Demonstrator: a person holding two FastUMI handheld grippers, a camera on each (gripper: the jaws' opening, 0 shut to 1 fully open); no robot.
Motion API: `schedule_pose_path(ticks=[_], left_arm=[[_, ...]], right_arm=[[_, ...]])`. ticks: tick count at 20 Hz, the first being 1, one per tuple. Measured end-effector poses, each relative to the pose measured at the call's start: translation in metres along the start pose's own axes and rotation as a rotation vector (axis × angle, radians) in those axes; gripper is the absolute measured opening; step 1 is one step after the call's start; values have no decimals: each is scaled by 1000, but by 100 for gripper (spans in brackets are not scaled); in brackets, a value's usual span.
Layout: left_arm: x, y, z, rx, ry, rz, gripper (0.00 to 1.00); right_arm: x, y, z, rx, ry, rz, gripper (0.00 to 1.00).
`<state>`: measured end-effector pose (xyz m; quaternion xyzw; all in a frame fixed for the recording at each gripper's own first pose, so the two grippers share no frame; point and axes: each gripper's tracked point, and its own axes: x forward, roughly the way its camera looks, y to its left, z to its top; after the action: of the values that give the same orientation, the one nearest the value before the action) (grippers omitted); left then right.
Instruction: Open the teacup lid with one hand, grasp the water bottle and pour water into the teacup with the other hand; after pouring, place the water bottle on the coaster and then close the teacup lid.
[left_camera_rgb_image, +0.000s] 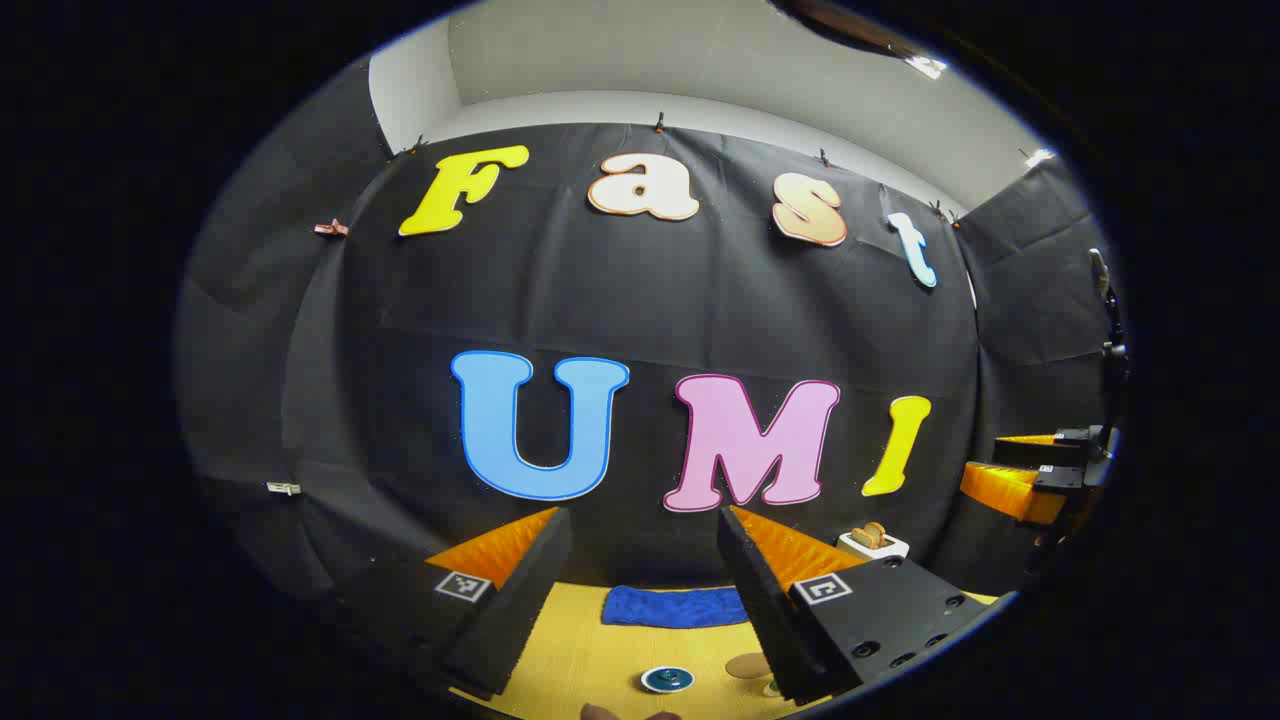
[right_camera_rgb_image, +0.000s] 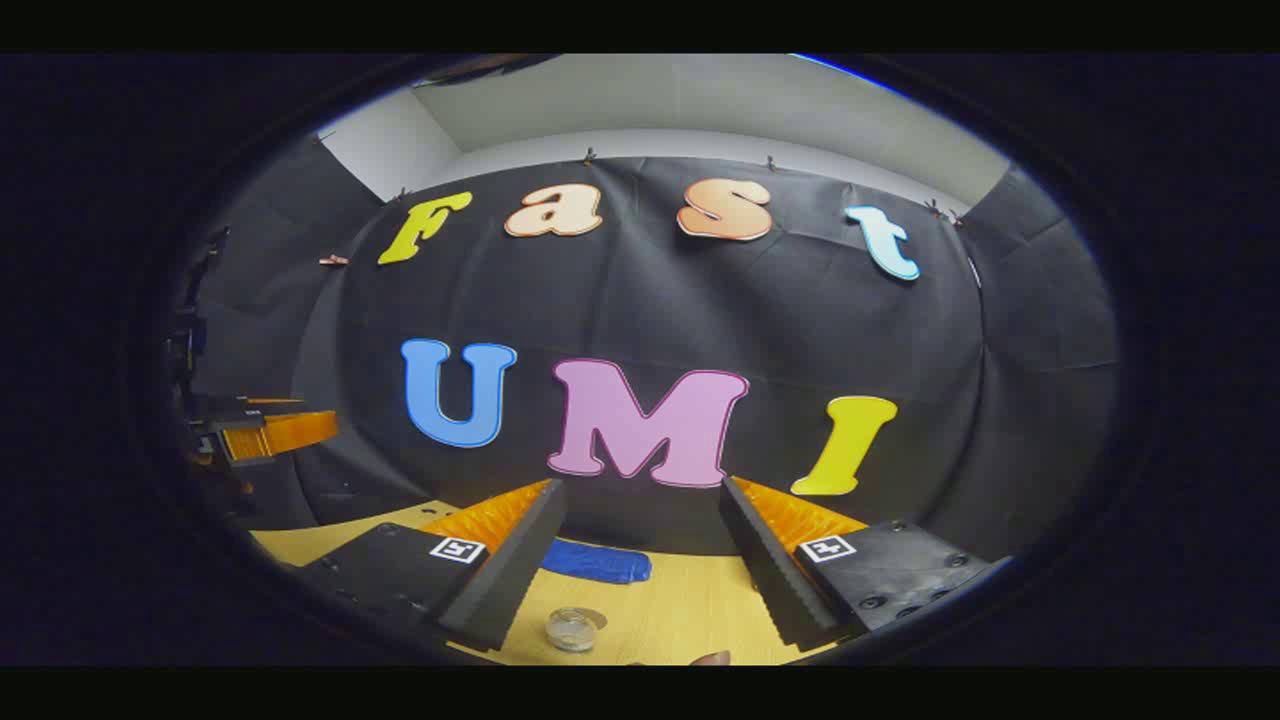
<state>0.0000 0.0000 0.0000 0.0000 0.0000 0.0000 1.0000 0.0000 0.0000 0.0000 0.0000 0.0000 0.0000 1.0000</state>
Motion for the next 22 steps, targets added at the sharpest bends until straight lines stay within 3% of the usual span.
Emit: schedule_pose_path(ticks=[14, 18, 22], left_arm=[[16, -9, -12, 2, 19, -94, 94], [25, -17, -35, 3, 40, -126, 94], [35, -17, -99, 18, 91, -160, 94]], right_arm=[[11, 24, -12, -2, 27, -3, 98], [12, 36, -39, 5, 67, 3, 98], [14, 54, -96, 10, 144, 26, 98]])
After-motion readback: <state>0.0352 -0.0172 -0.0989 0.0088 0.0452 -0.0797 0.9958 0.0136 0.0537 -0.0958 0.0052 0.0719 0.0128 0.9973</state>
